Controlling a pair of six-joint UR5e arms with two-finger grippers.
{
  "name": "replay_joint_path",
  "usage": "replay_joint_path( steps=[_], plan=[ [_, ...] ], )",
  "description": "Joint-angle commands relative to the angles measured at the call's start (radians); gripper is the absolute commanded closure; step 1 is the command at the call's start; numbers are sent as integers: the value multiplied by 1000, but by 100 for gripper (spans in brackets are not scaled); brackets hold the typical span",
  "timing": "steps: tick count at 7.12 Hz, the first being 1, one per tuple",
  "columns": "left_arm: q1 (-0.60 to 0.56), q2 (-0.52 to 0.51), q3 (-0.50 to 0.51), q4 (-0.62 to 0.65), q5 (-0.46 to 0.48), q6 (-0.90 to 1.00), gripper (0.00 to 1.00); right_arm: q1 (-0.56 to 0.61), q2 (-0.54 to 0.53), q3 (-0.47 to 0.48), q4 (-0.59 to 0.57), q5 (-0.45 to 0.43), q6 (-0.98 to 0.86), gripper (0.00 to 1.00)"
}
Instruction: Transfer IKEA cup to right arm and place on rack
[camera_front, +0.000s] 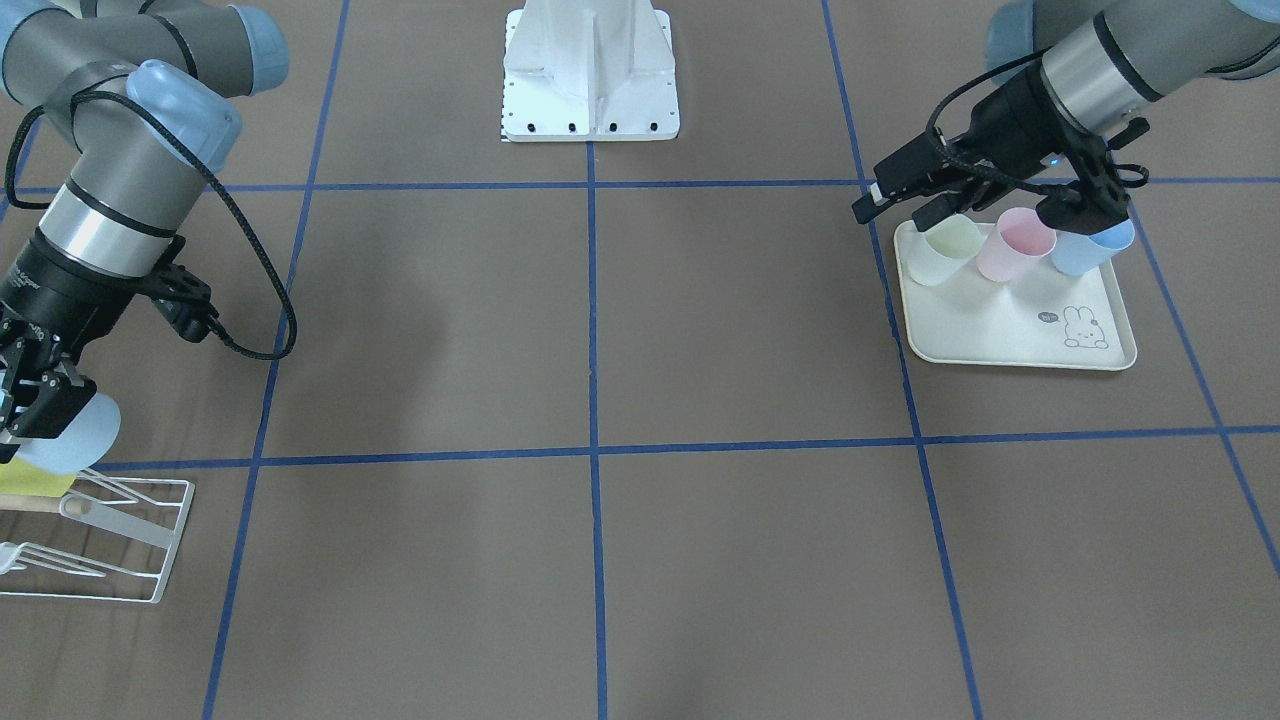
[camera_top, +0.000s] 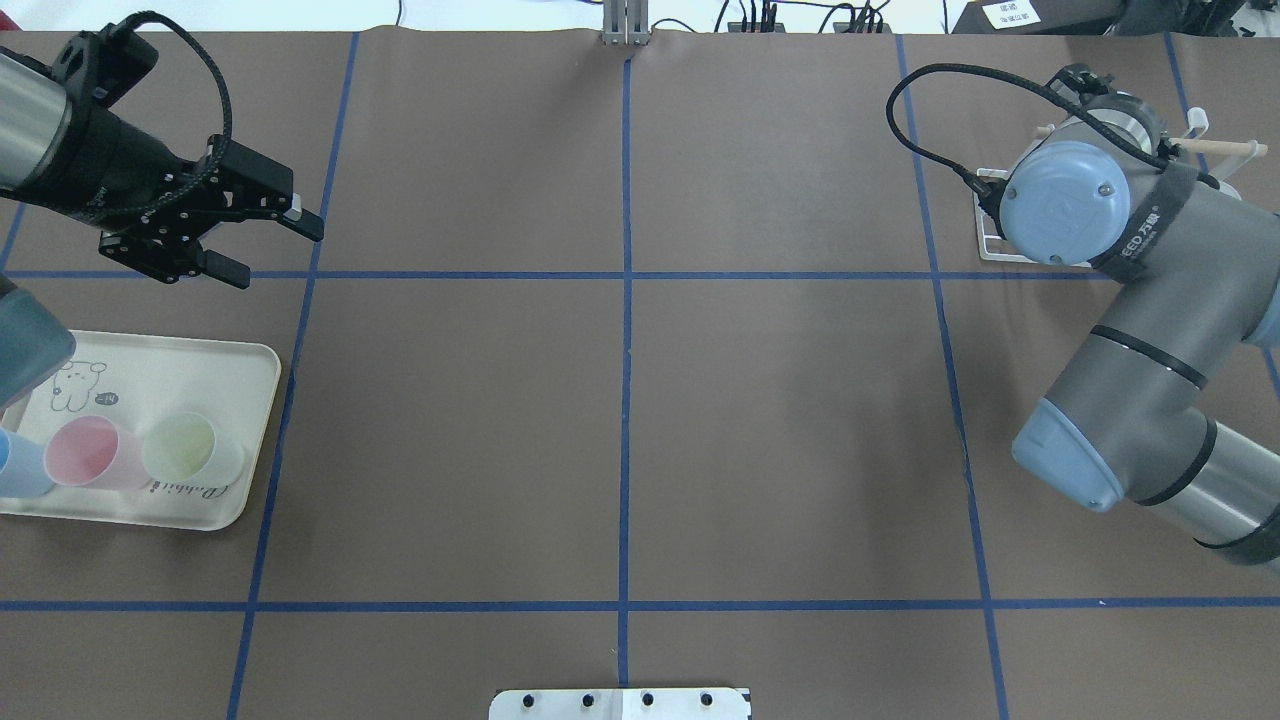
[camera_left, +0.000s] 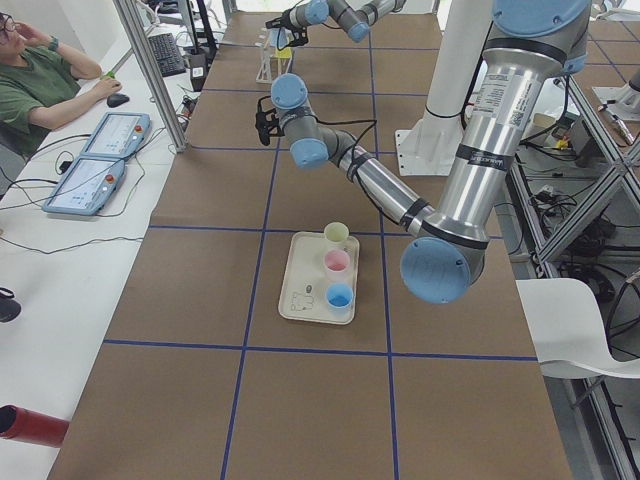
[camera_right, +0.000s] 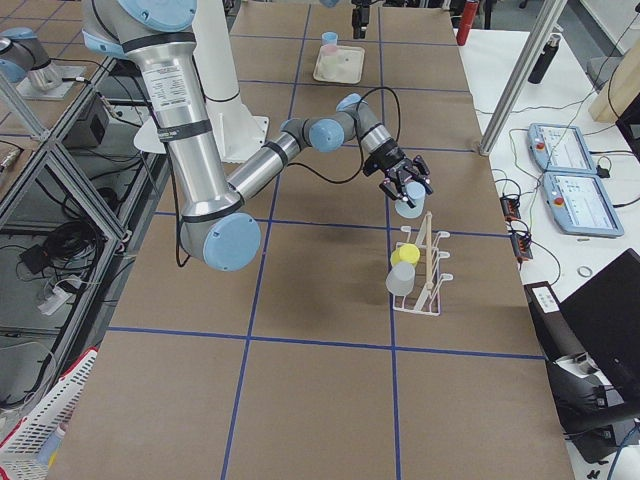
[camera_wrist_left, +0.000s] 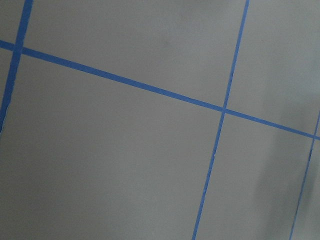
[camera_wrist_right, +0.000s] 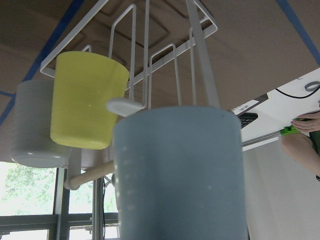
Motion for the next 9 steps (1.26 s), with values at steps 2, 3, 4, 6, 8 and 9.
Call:
replay_joint_path(
  steps=[2,3,4,6,8,9],
  plan=[
    [0,-1,0,0,2,0,0,36,-34,-54,155,74,-57,72],
    [0,-1,0,0,2,0,0,36,-34,-56,155,72,-56,72],
    [0,-1,0,0,2,0,0,36,-34,-56,155,72,-58,72],
    [0,-1,0,0,2,-2,0,37,-37,-56,155,74,-62,71],
    [0,-1,0,0,2,-2,0,36,-45,-57,155,69,-79,71],
    [0,1,0,0,2,-2,0,36,-48,-60,155,68,-79,71]
  ],
)
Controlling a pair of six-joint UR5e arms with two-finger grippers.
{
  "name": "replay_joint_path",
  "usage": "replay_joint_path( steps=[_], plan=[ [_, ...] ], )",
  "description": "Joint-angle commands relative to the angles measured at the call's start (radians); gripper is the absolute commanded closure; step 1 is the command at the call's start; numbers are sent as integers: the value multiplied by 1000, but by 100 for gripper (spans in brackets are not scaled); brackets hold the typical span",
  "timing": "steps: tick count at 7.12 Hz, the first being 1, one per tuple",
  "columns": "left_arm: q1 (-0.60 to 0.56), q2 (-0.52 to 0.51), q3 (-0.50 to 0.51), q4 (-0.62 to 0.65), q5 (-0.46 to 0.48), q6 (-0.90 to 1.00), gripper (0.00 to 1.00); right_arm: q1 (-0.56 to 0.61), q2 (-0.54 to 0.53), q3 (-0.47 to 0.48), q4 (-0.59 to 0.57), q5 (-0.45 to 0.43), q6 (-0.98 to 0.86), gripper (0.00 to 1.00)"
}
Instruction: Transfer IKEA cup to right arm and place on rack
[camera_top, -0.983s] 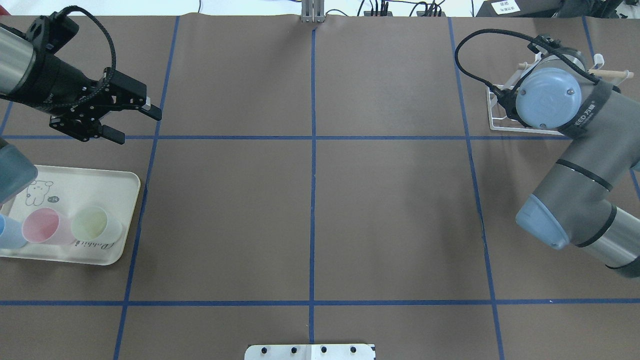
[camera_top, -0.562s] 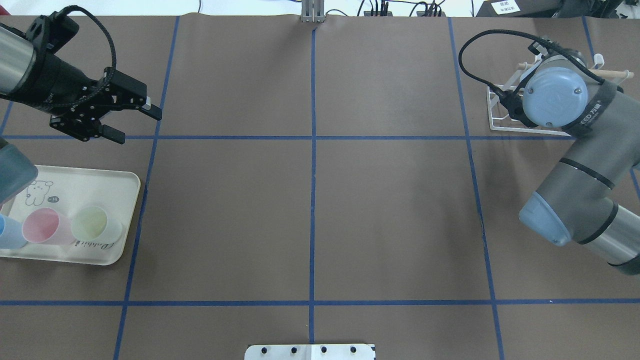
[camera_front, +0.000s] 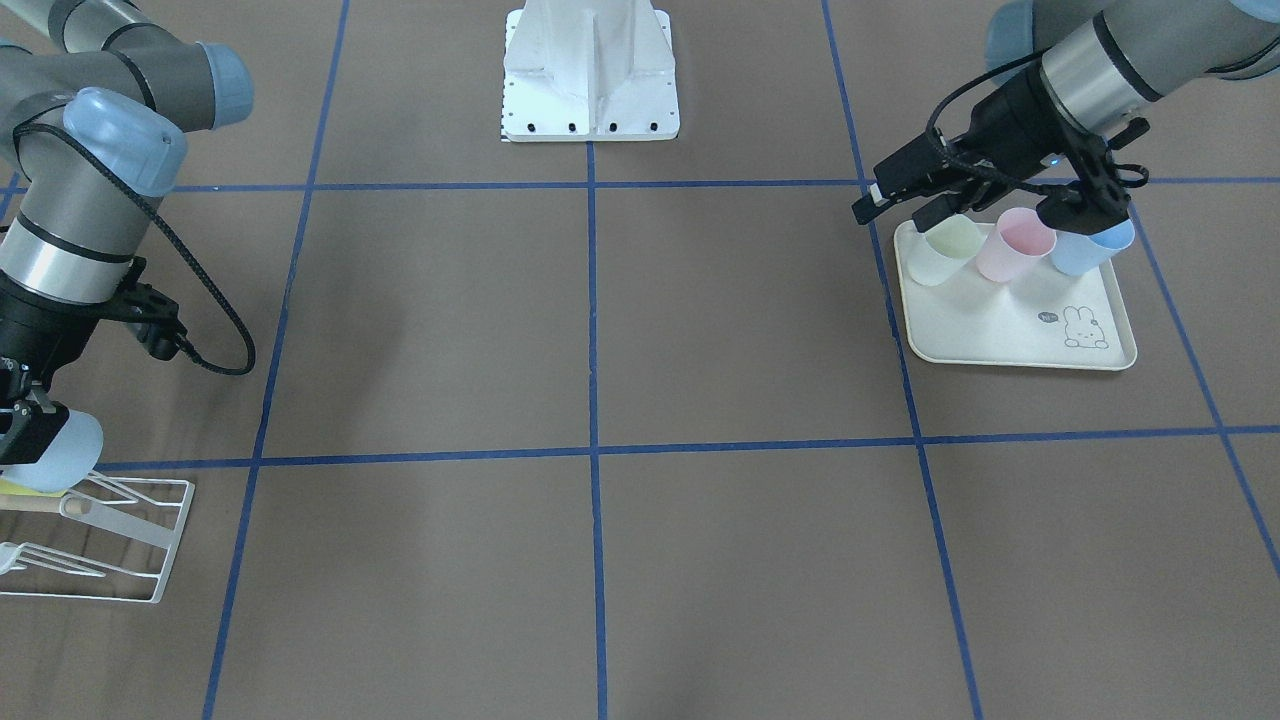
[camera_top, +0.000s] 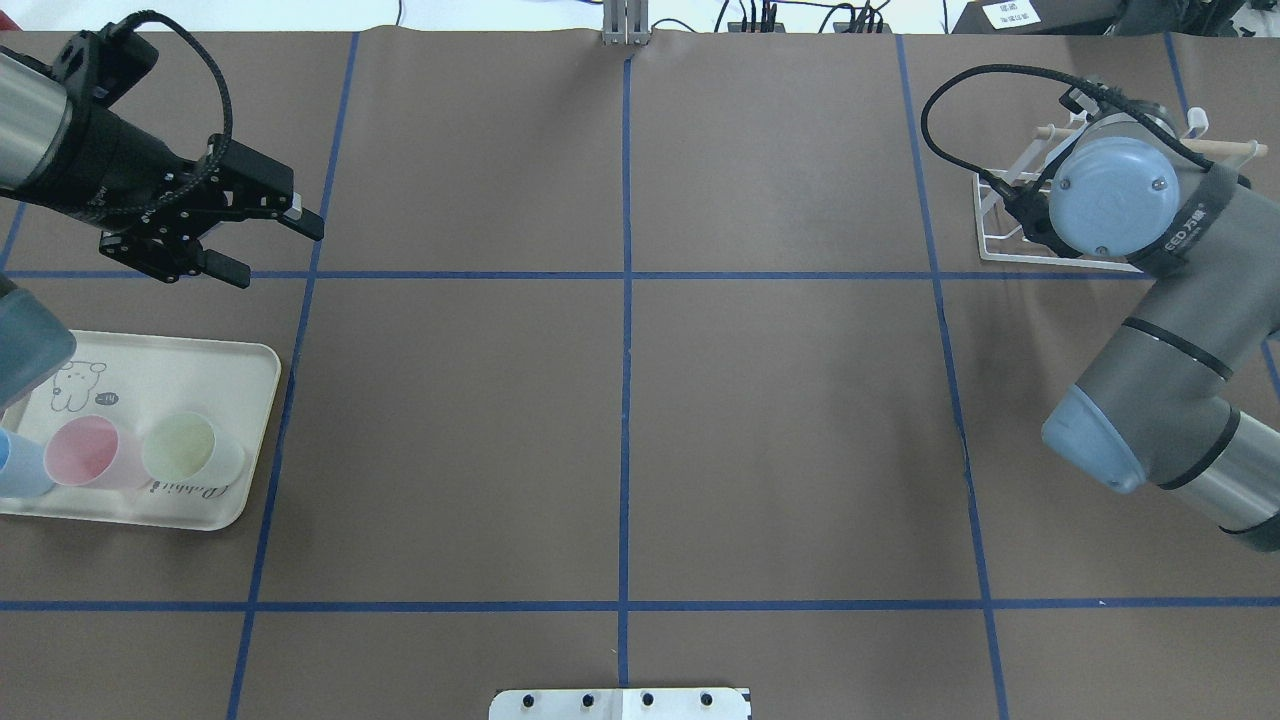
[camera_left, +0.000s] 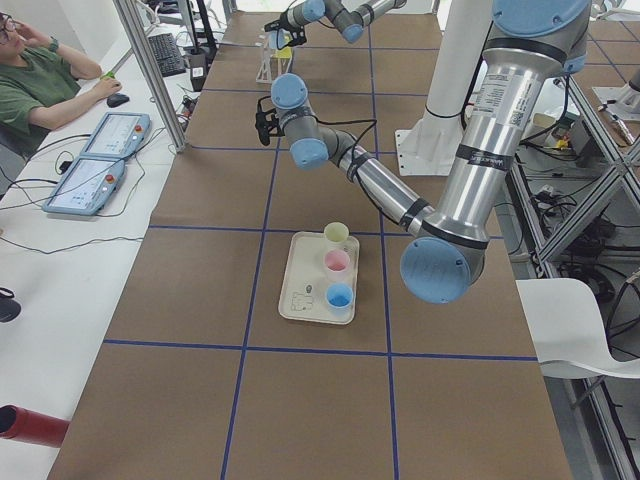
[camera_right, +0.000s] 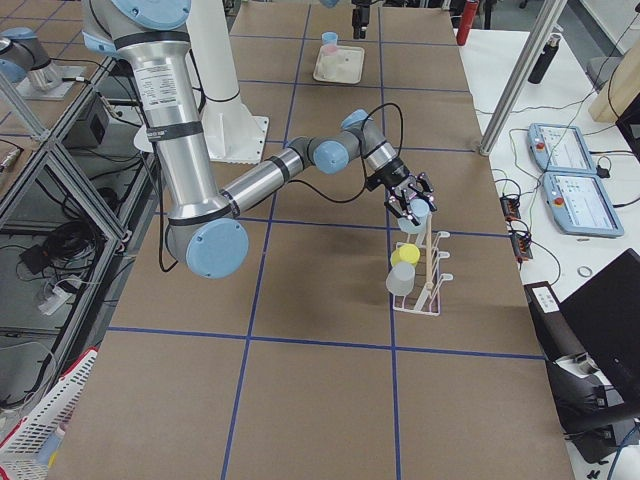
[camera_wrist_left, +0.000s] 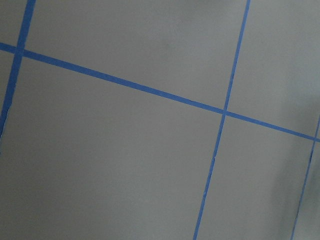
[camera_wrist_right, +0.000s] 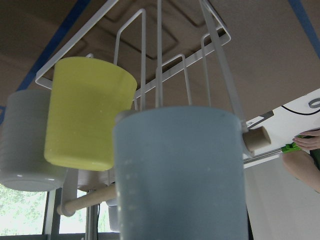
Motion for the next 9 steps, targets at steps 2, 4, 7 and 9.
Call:
replay_joint_path(
  steps=[2,4,7,9],
  plan=[
    [0,1,0,0,0,0,0,-1,1,-16,0,-1,2,62],
    [0,1,2,0,0,0,0,-1,5,-17,0,2,28,3],
    [2,0,8,0,0,1,0,-2,8,-15,2,2,39,2],
    [0,1,9,-2,0,1,0,-2,13,-10,6,5,48,2]
  ],
)
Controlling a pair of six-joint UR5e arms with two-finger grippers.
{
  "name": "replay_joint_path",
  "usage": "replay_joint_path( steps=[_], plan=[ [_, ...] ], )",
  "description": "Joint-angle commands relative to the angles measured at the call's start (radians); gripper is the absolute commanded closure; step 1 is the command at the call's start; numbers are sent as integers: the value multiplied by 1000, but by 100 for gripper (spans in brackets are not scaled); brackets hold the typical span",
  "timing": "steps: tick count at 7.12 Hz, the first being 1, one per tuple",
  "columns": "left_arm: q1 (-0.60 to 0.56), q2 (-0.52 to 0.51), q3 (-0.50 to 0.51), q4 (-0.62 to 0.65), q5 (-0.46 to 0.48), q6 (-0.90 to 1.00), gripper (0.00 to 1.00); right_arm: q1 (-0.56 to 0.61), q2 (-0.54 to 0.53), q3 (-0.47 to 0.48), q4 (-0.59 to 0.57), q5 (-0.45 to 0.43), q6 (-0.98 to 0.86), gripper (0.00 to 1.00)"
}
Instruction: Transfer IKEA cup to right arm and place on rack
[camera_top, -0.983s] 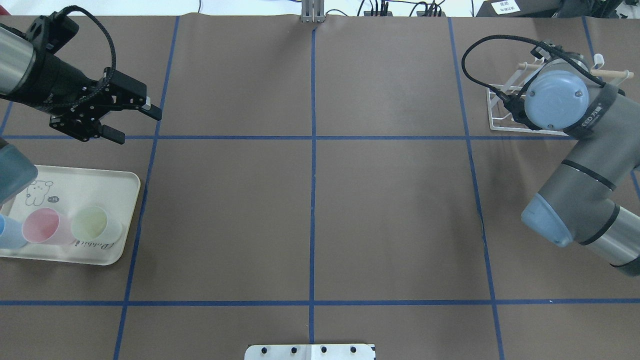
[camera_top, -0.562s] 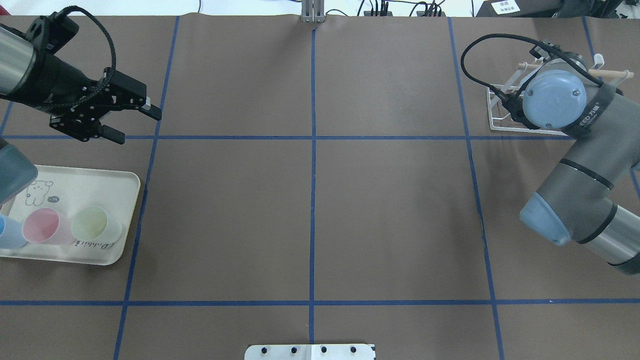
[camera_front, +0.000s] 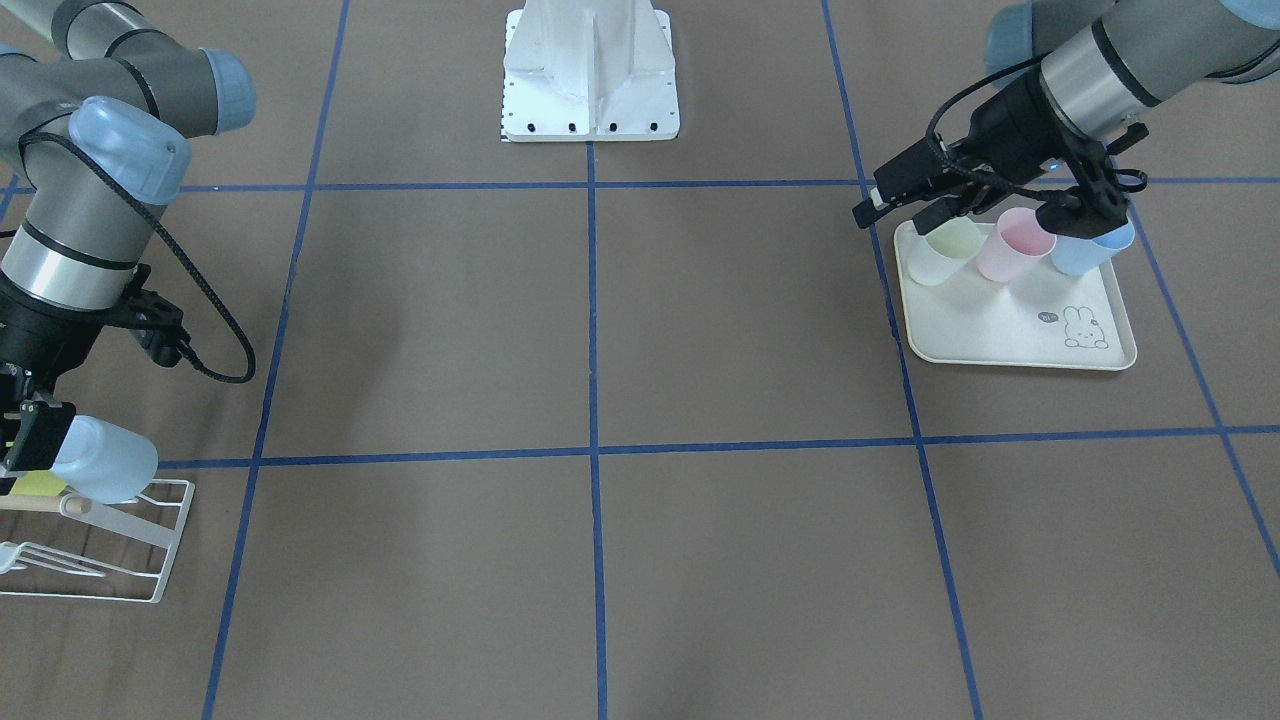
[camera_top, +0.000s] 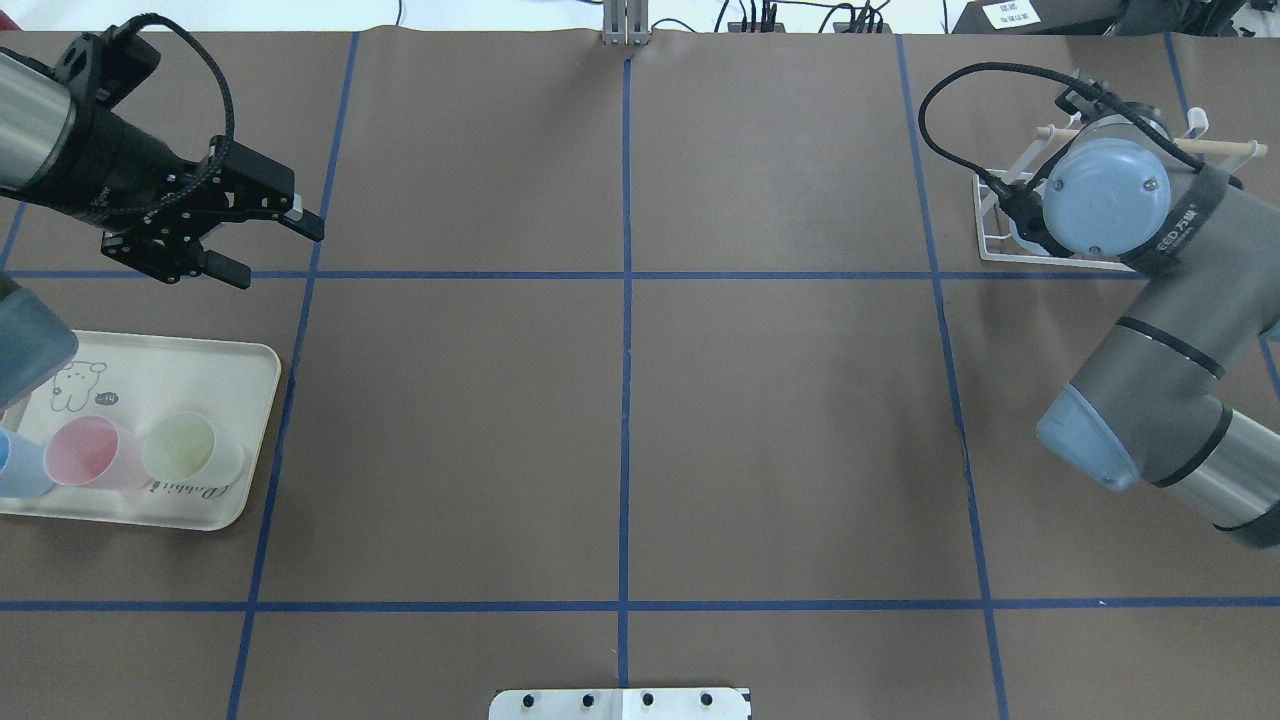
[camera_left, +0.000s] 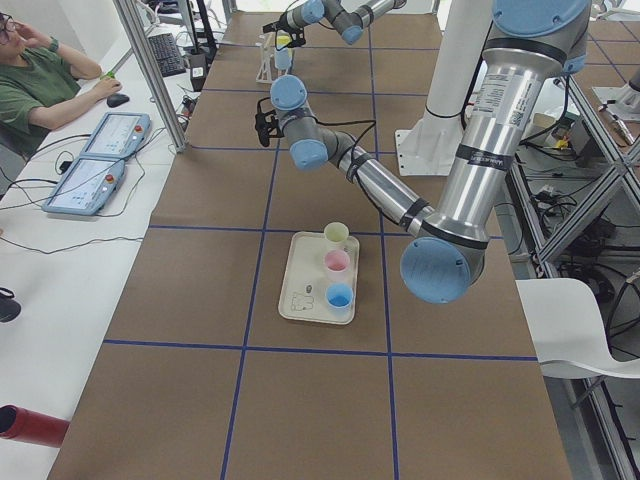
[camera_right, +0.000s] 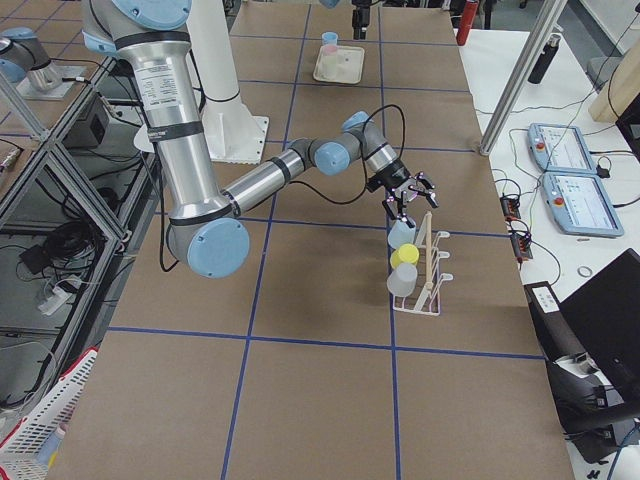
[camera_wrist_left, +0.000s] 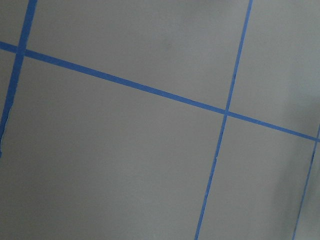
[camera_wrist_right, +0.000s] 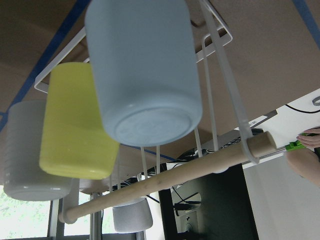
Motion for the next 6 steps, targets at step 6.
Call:
replay_joint_path(
  steps=[6],
  plan=[
    [27,171,-13,0,173,438,0,0,5,107,11,384,791,1]
  ],
)
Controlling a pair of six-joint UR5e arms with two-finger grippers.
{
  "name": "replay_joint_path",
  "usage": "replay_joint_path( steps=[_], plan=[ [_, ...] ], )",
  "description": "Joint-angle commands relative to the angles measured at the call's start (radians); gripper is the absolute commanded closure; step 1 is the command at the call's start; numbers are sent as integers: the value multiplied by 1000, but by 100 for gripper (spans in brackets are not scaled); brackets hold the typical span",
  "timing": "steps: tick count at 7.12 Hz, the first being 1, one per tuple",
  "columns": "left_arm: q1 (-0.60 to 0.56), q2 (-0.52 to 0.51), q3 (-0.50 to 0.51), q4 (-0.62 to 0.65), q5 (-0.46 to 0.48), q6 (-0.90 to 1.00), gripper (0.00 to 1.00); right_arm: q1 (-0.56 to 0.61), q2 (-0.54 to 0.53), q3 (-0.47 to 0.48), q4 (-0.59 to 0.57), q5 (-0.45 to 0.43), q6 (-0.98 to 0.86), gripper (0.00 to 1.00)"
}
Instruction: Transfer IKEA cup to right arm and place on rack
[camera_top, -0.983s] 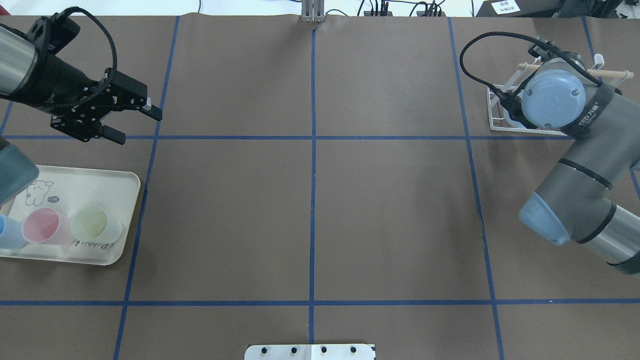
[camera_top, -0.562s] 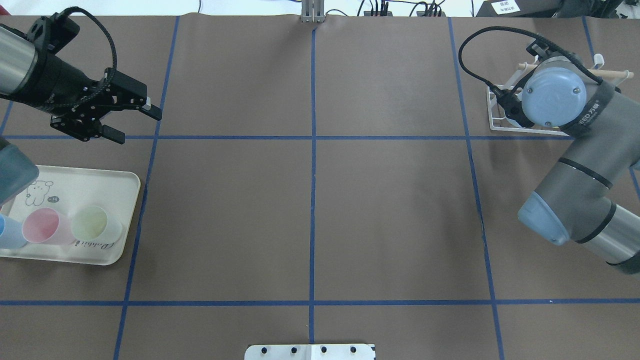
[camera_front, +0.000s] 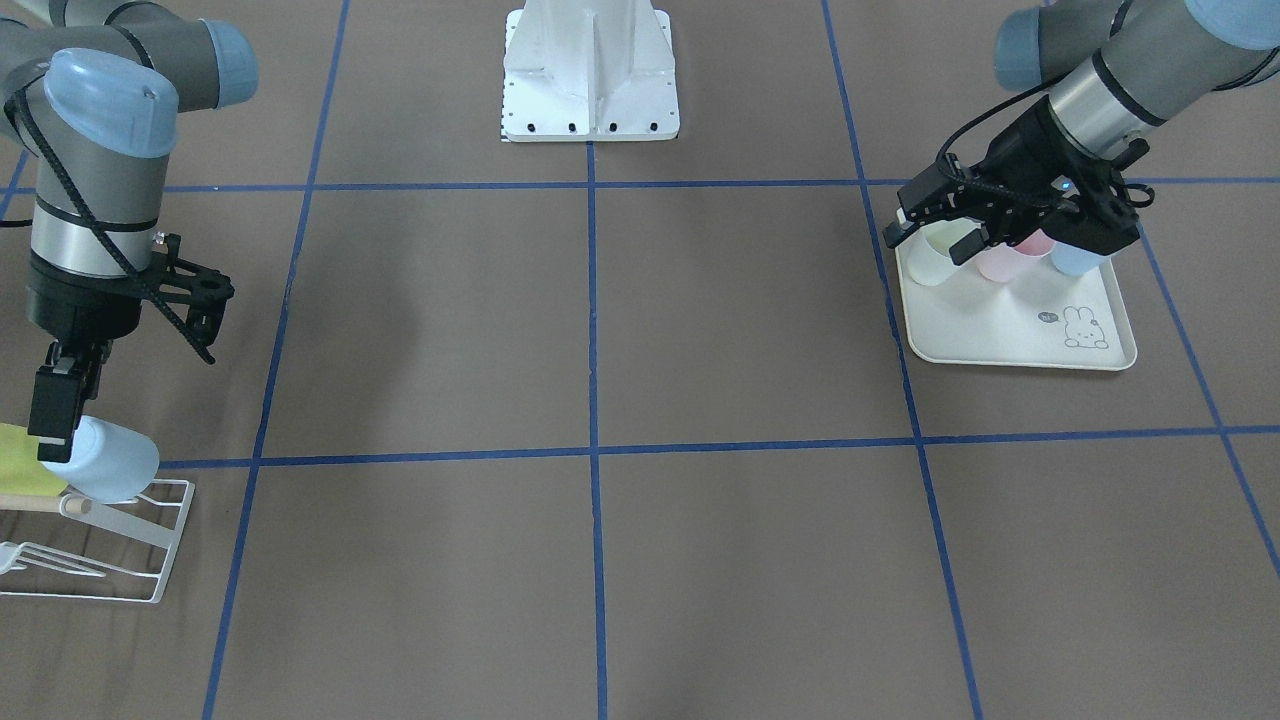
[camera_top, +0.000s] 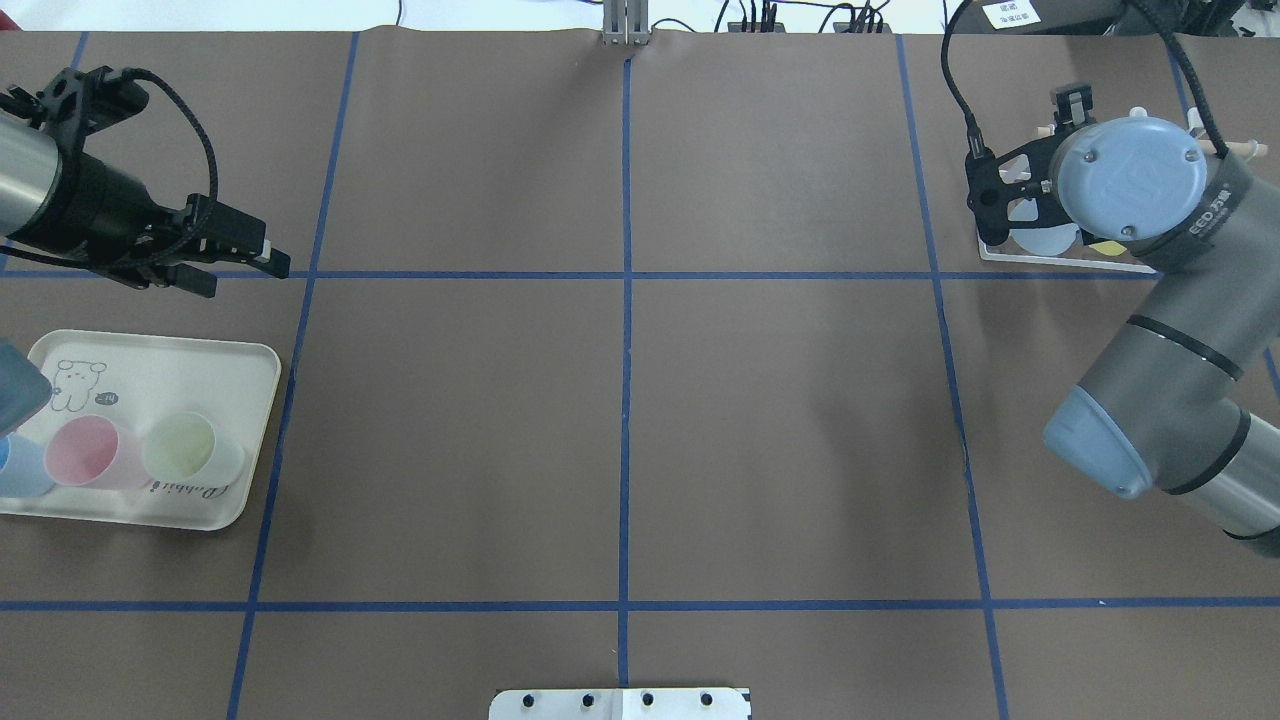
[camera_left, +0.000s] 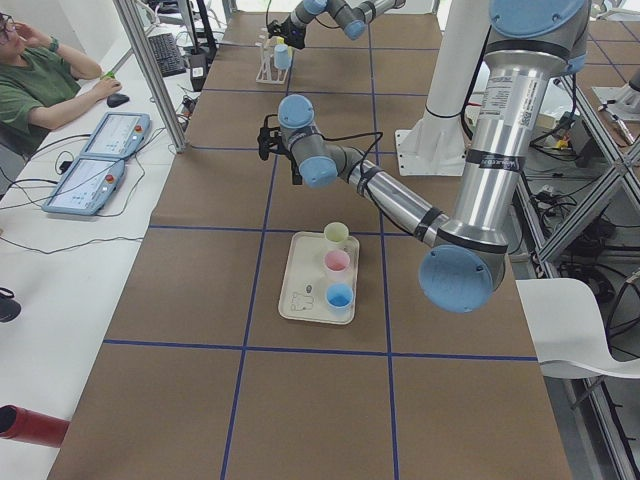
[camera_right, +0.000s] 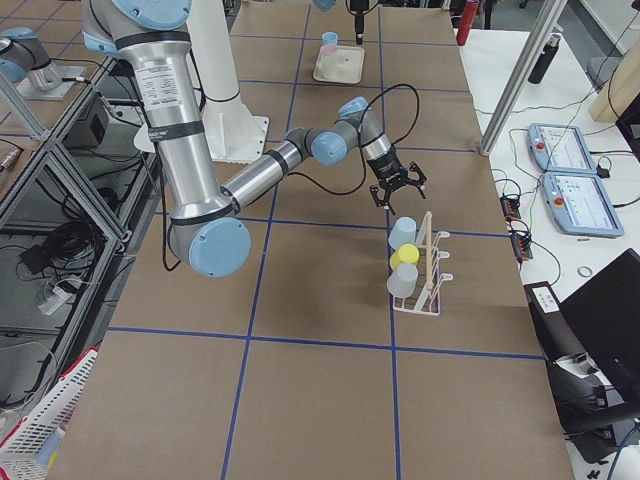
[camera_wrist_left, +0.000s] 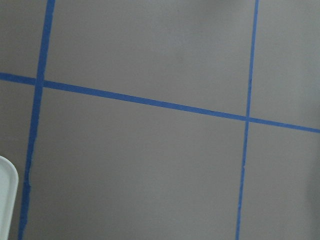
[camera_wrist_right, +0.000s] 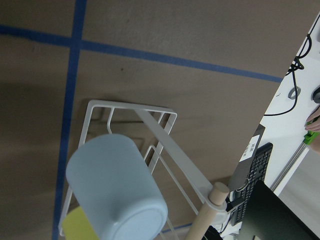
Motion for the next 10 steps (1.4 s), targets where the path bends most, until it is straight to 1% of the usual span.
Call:
replay_joint_path(
  steps=[1,3,4,5,6,7,8,9,10],
  plan=[
    [2,103,-2,1,72,195,0,-2,1,45,13,143,307,1],
    [-11,215,-8,1,120,362,0,-2,-1,48,110,251,609,1],
    [-35,270,-7,1,144,447,0,-9,-1,45,158,280,755,1],
    [-63,332,-5,1,145,531,0,-19,1,48,193,300,858,1],
    [-81,393,-5,0,145,597,0,-23,13,48,198,315,952,0],
    [-84,453,-1,-5,145,651,0,-32,41,47,197,317,1004,1],
    [-84,491,9,-11,151,677,0,-36,51,50,197,322,1058,1],
    [-84,515,27,-25,151,681,0,-37,70,48,197,328,1105,1],
    [-84,516,62,-58,151,681,0,-37,85,45,197,331,1153,1]
  ],
)
